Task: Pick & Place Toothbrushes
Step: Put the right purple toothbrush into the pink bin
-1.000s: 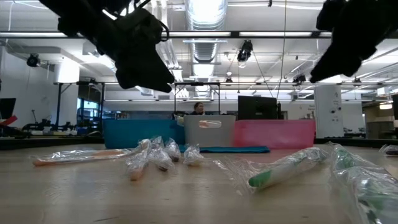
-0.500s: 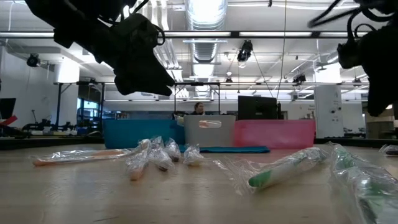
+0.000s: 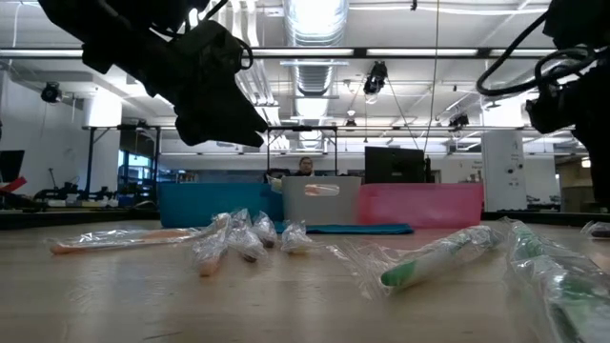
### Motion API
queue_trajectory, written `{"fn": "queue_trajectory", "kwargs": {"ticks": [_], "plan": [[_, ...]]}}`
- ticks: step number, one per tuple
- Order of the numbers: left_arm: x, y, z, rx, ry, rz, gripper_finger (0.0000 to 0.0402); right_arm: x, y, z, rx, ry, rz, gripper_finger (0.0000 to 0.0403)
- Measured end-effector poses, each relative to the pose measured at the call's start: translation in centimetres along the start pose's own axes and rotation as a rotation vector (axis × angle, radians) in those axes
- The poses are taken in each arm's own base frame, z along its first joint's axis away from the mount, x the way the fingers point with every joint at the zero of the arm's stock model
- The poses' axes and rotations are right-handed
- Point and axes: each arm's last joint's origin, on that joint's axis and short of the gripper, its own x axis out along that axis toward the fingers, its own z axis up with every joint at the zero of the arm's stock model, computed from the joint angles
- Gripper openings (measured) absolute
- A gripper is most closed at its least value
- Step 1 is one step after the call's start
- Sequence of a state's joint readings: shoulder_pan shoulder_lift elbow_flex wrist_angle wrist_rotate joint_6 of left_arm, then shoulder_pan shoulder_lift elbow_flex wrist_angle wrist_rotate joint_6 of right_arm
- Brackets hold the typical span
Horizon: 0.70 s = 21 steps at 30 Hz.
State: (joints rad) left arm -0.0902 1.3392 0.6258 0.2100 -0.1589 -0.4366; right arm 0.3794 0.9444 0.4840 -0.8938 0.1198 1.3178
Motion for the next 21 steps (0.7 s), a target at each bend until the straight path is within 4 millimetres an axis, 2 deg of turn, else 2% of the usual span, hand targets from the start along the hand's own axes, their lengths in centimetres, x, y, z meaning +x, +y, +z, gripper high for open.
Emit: {"fn": "queue_trajectory", "kwargs": {"ticks": [6, 21], "plan": [[0.0, 0.0, 0.0, 0.000, 0.000, 0.000, 0.0179, 0.9, 0.8, 0.0, -0.013, 0.023, -0.005, 0.0130], [0.0, 0.0, 0.0, 0.000, 0.001, 0.000, 0.0179, 3.8, 1.6, -0.3, -0.042, 0.120, -0.174, 0.0167]]}}
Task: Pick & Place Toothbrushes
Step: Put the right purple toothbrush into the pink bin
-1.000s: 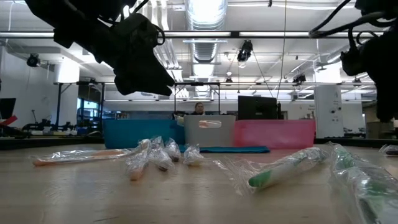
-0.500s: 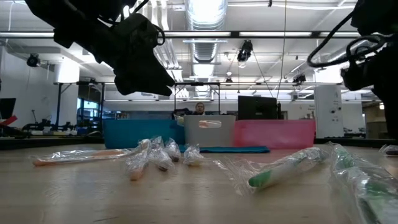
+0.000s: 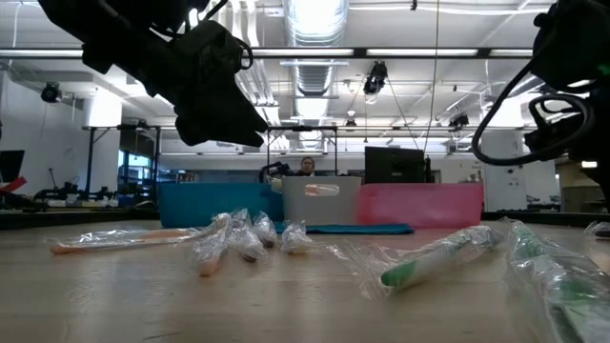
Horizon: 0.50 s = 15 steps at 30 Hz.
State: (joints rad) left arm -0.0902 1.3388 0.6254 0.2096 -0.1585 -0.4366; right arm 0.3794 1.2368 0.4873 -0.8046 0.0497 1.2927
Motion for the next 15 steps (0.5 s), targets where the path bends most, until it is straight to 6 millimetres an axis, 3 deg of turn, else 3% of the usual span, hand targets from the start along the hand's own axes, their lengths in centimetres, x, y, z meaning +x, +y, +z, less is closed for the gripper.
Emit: {"fn": "queue_trajectory", "kwargs": {"ticks": [6, 15], "plan": [[0.00, 0.00, 0.00, 0.000, 0.000, 0.000, 0.0179, 0.36, 0.20, 0.04, -0.011, 0.006, -0.023, 0.0155], [0.00, 0.00, 0.00, 0.000, 0.000, 0.000, 0.0179, 0.15, 0.22, 0.06, -0.010, -0.003, 0.005, 0.0080]]}}
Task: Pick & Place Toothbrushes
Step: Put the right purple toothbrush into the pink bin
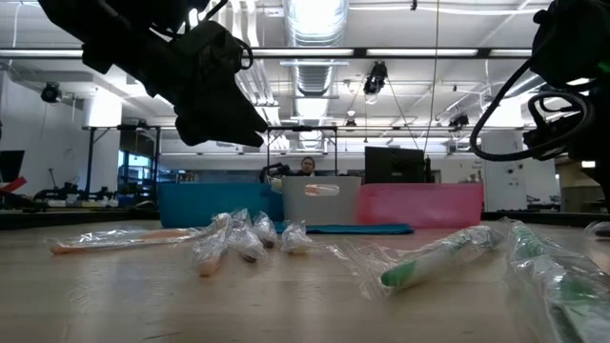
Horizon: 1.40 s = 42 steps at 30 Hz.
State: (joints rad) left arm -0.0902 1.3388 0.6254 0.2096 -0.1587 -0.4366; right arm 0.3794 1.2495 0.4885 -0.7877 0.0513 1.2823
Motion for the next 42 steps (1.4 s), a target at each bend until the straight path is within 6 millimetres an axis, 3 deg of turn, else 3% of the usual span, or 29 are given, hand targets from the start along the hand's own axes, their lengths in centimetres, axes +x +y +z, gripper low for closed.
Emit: {"fn": "queue_trajectory", "kwargs": {"ticks": [9, 18, 26, 31, 37, 42], "plan": [[0.0, 0.0, 0.0, 0.000, 0.000, 0.000, 0.0179, 0.0, 0.0, 0.0, -0.030, -0.001, -0.002, 0.0021], [0.0, 0.0, 0.0, -0.001, -0.002, -0.001, 0.0179, -0.8, 0.0, 0.3, -0.074, -0.112, 0.032, 0.0023], [0.0, -0.1, 0.3, -0.012, -0.029, -0.014, 0.0179, -5.6, 0.9, 2.1, -0.148, -0.499, 0.102, 0.0023], [0.0, -0.2, 0.4, -0.014, -0.042, -0.020, 0.0179, -9.0, 0.8, 3.3, -0.237, -0.737, 0.047, 0.0022], [0.0, -0.2, 0.5, -0.011, -0.054, -0.026, 0.0179, -12.2, 0.7, 4.8, -0.469, -0.940, -0.170, 0.0022], [0.0, -0.3, 0.7, 0.006, -0.071, -0.031, 0.0179, -13.3, 1.0, 6.3, -0.885, -0.972, -0.425, 0.0022]]}}
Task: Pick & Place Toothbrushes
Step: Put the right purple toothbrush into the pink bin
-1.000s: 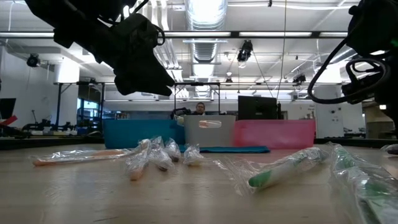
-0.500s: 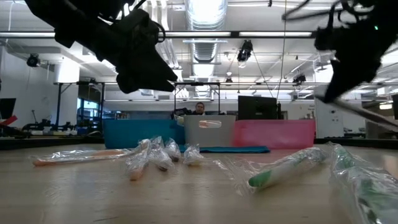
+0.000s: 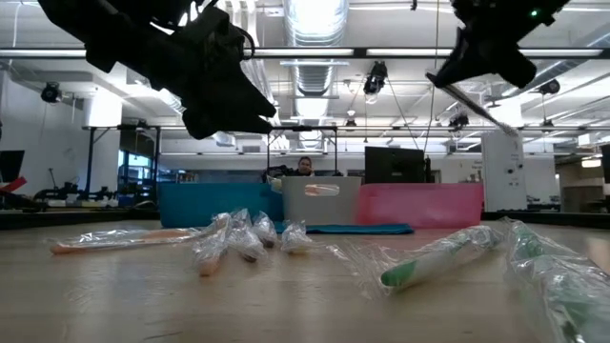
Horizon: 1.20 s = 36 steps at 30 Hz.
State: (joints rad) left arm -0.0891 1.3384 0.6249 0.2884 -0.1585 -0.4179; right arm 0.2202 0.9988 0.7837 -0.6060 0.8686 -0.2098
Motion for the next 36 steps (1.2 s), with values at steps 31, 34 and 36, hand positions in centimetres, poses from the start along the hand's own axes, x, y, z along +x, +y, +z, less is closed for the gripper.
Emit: {"fn": "queue_trajectory", "kwargs": {"ticks": [31, 34, 36], "plan": [[0.0, -0.3, 0.9, 0.032, -0.095, -0.037, 0.0179, 9.1, -3.5, 0.0, -1.021, 0.040, 0.200, 0.0022], [0.0, -0.3, 1.0, 0.031, -0.102, -0.028, 0.0179, 10.4, -3.7, 0.5, -1.052, 0.048, 0.229, 0.0022], [0.0, -0.3, 1.0, 0.031, -0.107, -0.014, 0.0179, 11.3, -3.7, 0.9, -1.082, 0.050, 0.258, 0.0022]]}}
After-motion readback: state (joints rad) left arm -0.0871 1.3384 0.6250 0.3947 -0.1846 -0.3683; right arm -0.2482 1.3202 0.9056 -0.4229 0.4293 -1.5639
